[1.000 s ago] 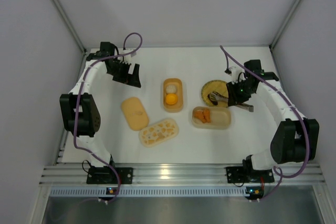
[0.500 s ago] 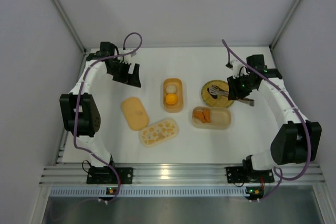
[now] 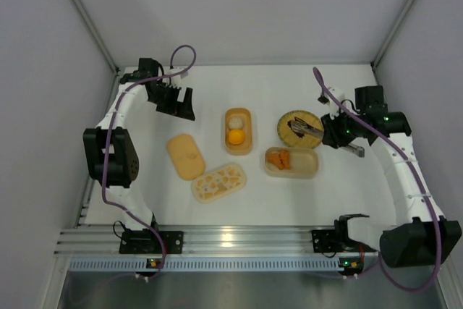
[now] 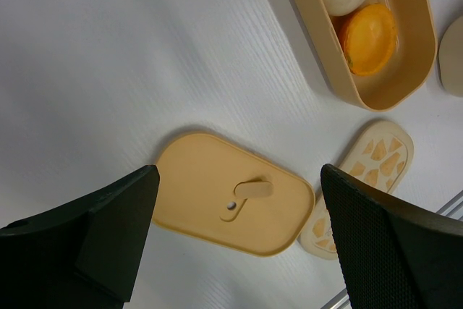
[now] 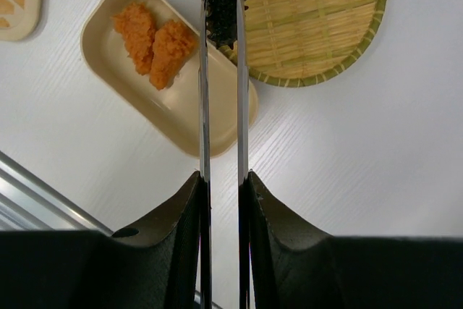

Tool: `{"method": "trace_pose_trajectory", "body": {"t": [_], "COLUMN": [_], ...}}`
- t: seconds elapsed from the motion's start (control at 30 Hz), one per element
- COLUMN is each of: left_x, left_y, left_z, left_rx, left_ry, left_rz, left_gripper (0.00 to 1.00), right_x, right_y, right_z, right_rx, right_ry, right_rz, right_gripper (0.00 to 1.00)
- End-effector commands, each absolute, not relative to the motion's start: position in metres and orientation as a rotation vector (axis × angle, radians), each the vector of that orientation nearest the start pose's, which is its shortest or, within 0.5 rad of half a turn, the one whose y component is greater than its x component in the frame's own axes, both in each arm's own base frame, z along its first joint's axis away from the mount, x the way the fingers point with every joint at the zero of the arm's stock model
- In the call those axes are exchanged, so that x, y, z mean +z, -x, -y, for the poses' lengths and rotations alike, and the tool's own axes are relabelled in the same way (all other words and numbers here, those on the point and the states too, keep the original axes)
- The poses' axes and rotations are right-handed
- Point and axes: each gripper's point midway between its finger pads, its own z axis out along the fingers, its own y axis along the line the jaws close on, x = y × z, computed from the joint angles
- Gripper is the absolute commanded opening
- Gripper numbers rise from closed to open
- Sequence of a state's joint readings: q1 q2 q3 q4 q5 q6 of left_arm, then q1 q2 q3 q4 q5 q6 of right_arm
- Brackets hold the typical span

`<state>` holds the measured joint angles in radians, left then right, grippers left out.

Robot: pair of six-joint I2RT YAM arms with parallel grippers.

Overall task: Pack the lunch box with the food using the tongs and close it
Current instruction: Pick up the fake food from the plate, then place the fake food in the packing box.

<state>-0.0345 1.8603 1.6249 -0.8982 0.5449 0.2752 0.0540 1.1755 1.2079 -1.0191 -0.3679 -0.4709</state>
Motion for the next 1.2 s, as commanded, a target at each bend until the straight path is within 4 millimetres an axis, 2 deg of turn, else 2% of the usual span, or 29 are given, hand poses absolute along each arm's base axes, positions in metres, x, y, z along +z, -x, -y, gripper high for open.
{"method": "trace_pose_trajectory", "body": {"t": [0.0,0.23,0.4,0.57,0.8,0.9,1.03,1.17], "left_x": [0.147,0.143,0.144,0.142,0.142,0.142,0.141,0.139], "left_y": [-0.412,-0.412,-0.413,-0.412,-0.412,-0.412,-0.411,-0.412], "left_z": [0.101,0.103,0.104,0.104,0.102,0.101,0.1,0.1], "left_rx": [-0.683,-0.693,-0.693,-0.695,-0.676,-0.668,-0.66,-0.662], "left_ry": [-0.558,-0.552,-0.545,-0.539,-0.543,-0.552,-0.555,-0.549], "left_rz": [-2.472,-2.471,-2.467,-2.469,-2.468,-2.469,-2.474,-2.476], "left_gripper": [0.98,0.98,0.98,0.98,0.98,0.98,0.98,0.98], "right_x": [0.196,0.188,0.175,0.163,0.157,0.155,0.156,0.161], "right_y": [-0.232,-0.199,-0.188,-0.19,-0.21,-0.212,-0.212,-0.212], "right_z": [-0.059,-0.054,-0.049,-0.045,-0.046,-0.047,-0.046,-0.046], "right_rx": [0.329,0.315,0.3,0.288,0.295,0.306,0.296,0.297], "right_ry": [0.863,0.95,0.971,0.967,0.924,0.931,0.944,0.949], "right_rz": [-2.375,-2.387,-2.429,-2.471,-2.488,-2.498,-2.493,-2.485], "right_gripper": [0.13,0.13,0.13,0.14,0.15,0.19,0.34,0.38]}}
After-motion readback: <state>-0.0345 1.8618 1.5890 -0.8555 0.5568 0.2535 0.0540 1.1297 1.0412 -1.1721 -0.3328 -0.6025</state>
